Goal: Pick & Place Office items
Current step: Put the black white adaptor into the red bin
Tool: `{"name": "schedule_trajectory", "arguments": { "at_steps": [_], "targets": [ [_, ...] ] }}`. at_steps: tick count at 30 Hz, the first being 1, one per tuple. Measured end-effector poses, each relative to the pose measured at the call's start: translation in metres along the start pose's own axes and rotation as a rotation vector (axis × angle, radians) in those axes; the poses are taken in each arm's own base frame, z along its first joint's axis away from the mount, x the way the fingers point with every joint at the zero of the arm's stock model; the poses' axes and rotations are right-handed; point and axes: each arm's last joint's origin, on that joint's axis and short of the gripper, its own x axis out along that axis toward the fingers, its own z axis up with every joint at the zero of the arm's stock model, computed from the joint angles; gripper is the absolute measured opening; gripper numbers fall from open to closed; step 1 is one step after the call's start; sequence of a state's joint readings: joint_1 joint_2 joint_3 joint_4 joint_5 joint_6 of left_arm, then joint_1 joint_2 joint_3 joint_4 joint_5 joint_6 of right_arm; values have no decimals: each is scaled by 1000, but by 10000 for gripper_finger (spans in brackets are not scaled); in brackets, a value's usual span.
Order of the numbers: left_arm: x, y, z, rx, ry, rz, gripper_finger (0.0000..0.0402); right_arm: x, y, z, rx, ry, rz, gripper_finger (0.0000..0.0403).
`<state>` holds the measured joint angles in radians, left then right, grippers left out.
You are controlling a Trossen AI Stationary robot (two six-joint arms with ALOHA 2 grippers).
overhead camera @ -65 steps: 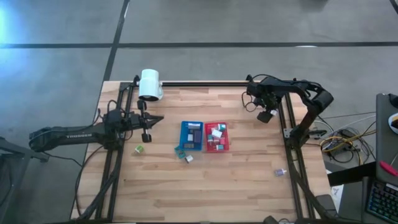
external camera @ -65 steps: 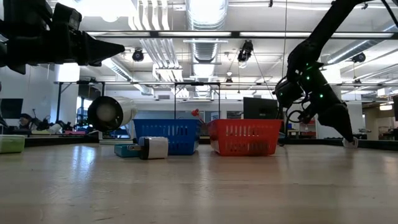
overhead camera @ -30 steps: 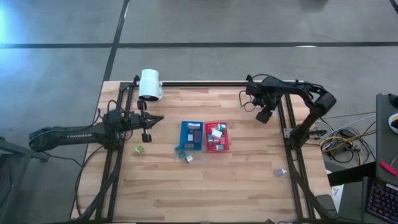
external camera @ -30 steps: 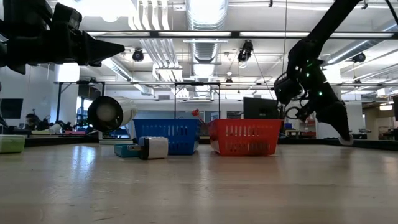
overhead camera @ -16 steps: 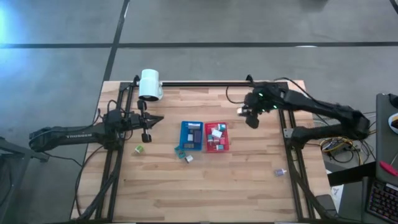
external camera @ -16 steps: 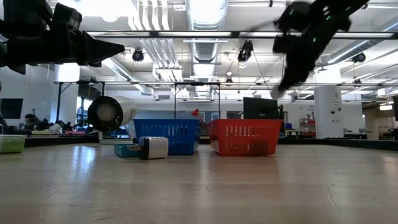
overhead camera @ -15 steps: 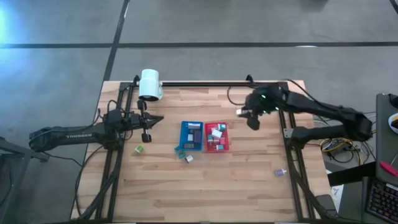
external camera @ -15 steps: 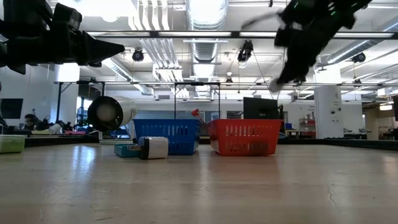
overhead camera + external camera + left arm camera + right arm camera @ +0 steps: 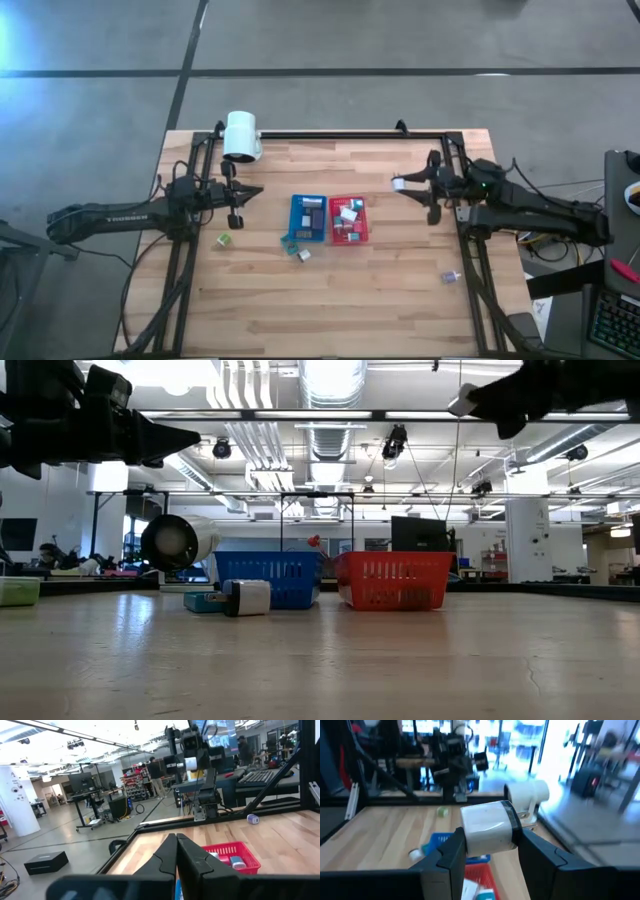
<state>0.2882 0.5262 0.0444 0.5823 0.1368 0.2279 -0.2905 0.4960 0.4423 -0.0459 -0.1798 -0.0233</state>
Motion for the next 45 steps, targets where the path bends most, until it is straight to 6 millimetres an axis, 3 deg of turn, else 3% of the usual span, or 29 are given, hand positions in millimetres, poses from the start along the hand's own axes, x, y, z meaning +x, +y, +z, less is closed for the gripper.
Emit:
{"name": "schedule_trajectory", "arguments": {
  "at_steps": [5,10,16,30,39,45],
  "targets": [
    [0,0,0,0,0,0,12,-3,0,-35,-11,-102,-32,137],
    [0,0,0,0,0,1,10,-5,1,-55,-33,-160,-30,137],
    [0,0,1,2,-14,4,10,-8,2,-51,-54,-196,-30,137],
    [0,0,1,-18,-6,3,11,2,-1,-61,-43,-96,-57,137],
    [0,0,1,-17,-6,3,11,16,-3,-60,-25,-13,-53,137],
    [0,0,1,-17,-6,3,12,38,0,-53,-28,77,0,137]
  ]
}}
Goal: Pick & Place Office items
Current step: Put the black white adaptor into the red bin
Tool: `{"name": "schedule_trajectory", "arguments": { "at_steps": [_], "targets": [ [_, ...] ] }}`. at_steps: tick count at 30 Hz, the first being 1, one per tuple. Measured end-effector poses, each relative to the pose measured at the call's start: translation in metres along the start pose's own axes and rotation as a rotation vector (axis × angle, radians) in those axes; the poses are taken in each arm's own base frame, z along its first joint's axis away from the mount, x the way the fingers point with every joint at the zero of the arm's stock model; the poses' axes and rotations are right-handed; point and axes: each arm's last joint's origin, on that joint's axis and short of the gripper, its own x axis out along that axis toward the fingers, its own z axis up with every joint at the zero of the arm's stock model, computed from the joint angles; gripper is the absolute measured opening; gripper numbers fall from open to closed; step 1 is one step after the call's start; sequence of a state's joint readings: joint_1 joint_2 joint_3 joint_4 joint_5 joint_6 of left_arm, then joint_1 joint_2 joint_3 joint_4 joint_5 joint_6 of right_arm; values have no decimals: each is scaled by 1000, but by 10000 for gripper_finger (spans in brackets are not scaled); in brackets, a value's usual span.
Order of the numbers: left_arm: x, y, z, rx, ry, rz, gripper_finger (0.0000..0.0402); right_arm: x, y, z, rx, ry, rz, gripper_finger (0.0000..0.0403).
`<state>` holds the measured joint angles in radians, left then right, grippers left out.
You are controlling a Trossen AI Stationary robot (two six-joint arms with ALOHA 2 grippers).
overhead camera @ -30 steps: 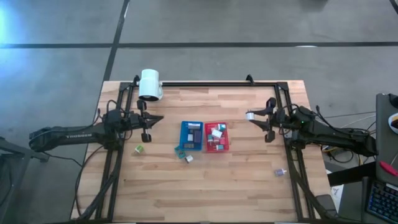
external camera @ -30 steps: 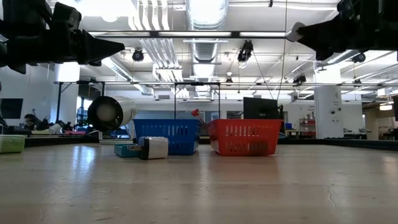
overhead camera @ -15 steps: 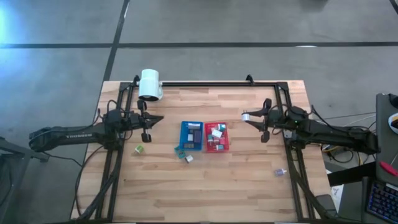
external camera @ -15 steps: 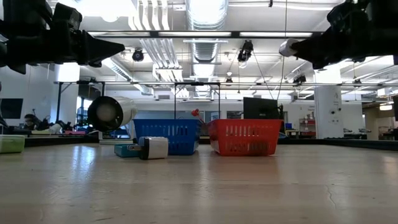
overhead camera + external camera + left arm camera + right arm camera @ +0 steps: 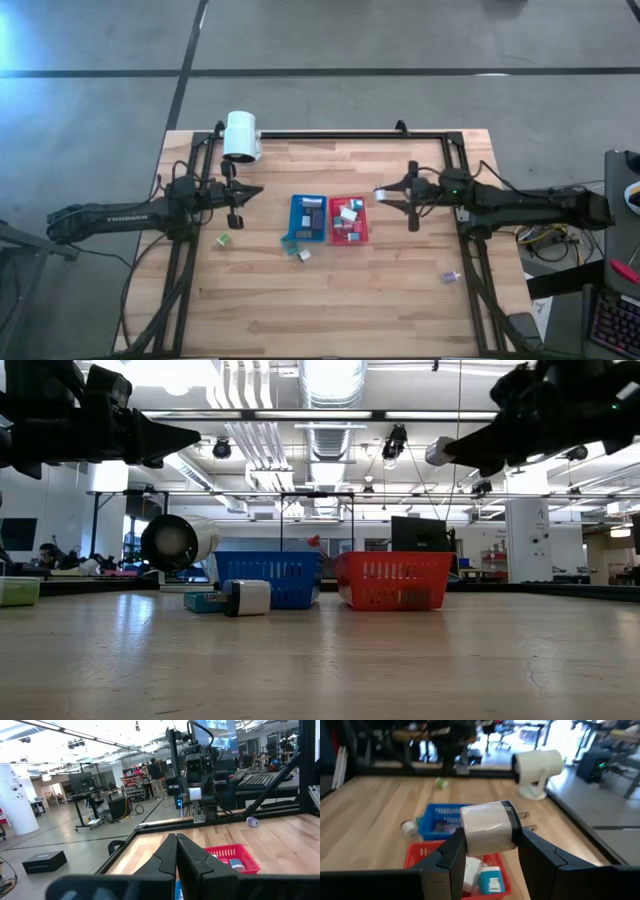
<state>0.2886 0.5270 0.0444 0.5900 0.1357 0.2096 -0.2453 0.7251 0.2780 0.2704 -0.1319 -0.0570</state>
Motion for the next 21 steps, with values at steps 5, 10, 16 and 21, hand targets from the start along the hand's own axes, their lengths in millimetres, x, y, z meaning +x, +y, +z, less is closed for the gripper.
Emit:
{"name": "schedule_trajectory", "arguments": {
  "at_steps": [5,10,16,21],
  "targets": [
    [0,0,0,0,0,0,10,30,6,4,-53,108,56,137],
    [0,0,0,0,0,0,11,64,9,11,-41,190,58,137],
    [0,0,0,0,0,-1,10,102,16,6,-78,364,108,137],
    [0,0,0,0,0,-1,11,125,21,2,-105,448,139,137]
  ]
}}
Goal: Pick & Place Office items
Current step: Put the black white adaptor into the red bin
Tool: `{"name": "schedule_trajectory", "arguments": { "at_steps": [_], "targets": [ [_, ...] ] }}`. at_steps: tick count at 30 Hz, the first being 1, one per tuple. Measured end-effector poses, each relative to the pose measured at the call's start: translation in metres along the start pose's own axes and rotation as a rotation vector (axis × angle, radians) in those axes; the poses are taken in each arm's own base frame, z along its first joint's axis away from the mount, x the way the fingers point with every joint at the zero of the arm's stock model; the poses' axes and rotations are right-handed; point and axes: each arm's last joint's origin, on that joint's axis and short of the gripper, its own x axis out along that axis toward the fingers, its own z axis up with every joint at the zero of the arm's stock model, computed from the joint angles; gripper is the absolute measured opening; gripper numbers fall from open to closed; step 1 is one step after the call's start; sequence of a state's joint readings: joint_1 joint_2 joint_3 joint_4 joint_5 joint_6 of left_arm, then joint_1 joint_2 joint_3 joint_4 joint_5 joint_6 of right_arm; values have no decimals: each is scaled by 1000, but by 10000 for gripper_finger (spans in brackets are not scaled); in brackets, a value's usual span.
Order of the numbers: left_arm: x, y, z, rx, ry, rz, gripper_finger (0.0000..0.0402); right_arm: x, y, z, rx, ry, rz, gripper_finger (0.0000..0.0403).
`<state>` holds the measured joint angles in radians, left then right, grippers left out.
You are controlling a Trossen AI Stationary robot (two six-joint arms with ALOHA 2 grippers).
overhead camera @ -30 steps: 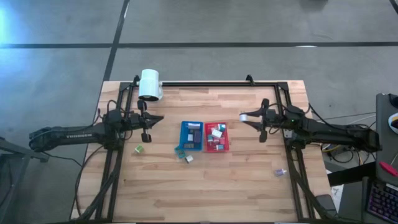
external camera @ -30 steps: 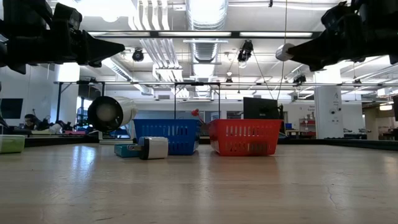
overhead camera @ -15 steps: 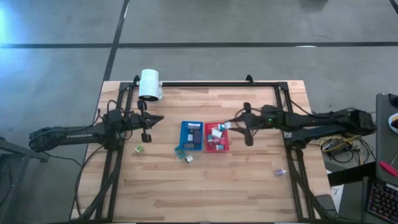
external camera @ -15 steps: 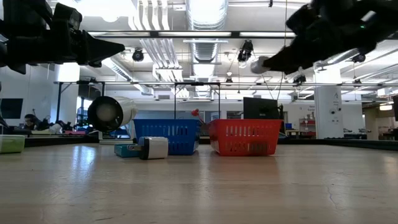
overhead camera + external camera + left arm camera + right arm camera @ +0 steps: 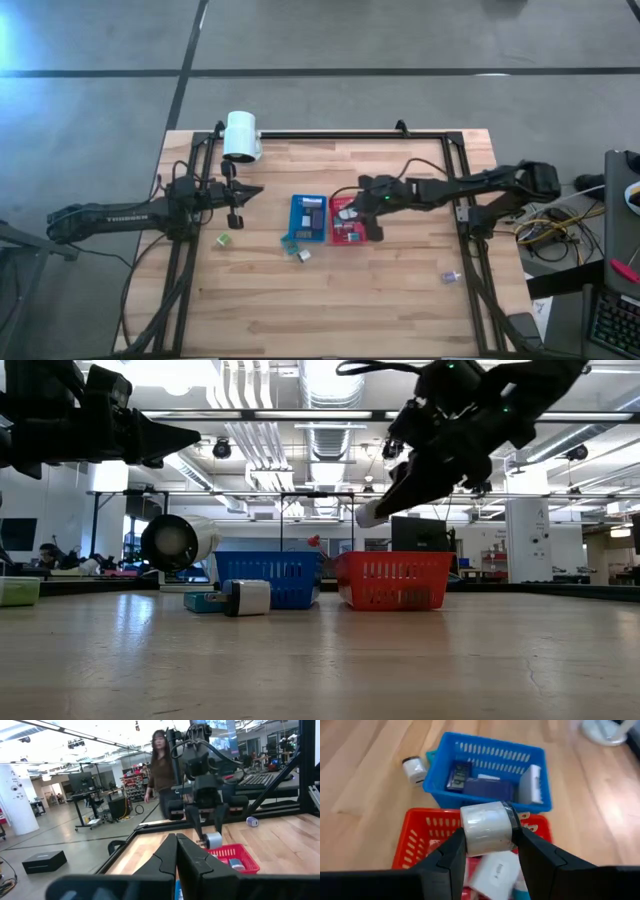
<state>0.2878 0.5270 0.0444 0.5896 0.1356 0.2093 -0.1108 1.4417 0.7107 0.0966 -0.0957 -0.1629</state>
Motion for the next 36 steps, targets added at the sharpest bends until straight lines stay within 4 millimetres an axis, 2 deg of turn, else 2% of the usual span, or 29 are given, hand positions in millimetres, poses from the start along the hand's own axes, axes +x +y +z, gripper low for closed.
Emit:
{"name": "schedule_trajectory", "arguments": {
  "at_steps": [9,24,36],
  "targets": [
    [0,0,0,0,0,0,10,20,6,-2,-30,131,51,142],
    [0,0,-1,0,6,0,14,27,7,-3,-51,174,67,146],
    [0,0,-1,0,6,-1,12,29,9,-5,-26,186,98,205]
  ]
}}
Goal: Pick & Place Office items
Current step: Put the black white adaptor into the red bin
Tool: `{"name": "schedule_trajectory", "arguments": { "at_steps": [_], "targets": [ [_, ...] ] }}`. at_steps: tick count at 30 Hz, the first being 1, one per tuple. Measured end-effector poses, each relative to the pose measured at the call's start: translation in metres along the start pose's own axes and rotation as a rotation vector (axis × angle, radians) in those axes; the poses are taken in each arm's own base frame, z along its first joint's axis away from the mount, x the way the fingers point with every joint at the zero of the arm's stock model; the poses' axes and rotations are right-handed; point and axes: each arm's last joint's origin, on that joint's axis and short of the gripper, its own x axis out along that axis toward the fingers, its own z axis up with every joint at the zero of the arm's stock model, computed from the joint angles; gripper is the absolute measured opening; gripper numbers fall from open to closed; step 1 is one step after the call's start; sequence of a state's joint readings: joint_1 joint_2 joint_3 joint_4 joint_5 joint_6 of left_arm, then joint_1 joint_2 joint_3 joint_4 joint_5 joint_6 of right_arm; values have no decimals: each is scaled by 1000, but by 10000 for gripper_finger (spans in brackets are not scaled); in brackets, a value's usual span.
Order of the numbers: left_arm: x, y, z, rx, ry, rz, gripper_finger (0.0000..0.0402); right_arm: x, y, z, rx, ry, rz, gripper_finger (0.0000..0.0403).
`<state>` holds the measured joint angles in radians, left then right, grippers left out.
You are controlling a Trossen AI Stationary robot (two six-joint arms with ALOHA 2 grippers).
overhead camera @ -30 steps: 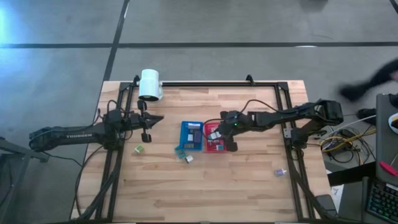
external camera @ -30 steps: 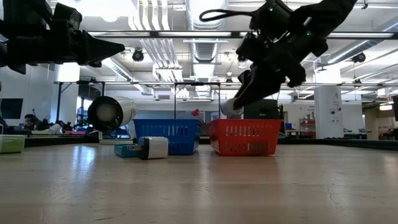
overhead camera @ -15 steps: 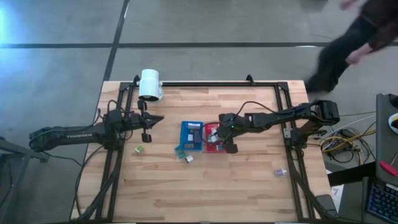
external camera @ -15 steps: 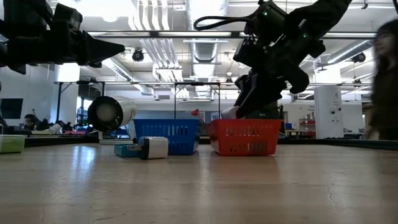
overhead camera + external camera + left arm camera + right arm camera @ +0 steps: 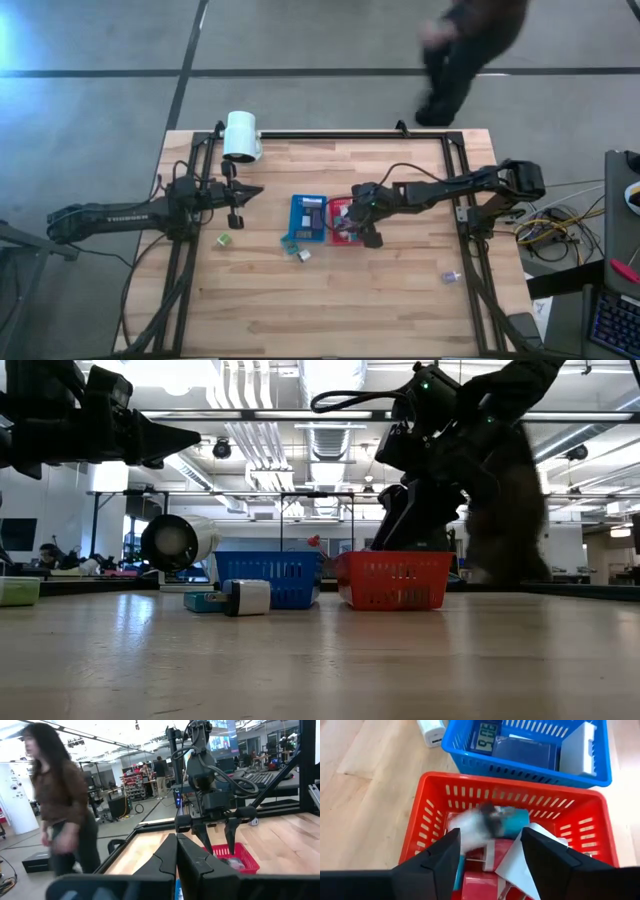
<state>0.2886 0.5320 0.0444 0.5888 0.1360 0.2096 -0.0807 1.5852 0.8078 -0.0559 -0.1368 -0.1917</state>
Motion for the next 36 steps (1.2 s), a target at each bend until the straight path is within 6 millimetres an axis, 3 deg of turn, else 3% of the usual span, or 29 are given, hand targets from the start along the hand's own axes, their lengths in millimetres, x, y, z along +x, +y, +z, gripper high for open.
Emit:
{"name": "schedule_trajectory", "arguments": {
  "at_steps": [7,12,18,26,36],
  "targets": [
    [0,0,0,0,0,0,12,-10,0,5,-10,-36,-8,204],
    [0,0,0,0,1,0,12,-29,2,12,-22,-114,-14,193],
    [0,0,-1,-1,7,-2,12,-57,10,11,-64,-337,53,176],
    [1,0,-2,-3,21,-3,10,-100,21,-16,-123,-636,5,149],
    [1,0,-3,9,25,2,9,-136,36,-65,-180,-844,-46,114]
  ]
}}
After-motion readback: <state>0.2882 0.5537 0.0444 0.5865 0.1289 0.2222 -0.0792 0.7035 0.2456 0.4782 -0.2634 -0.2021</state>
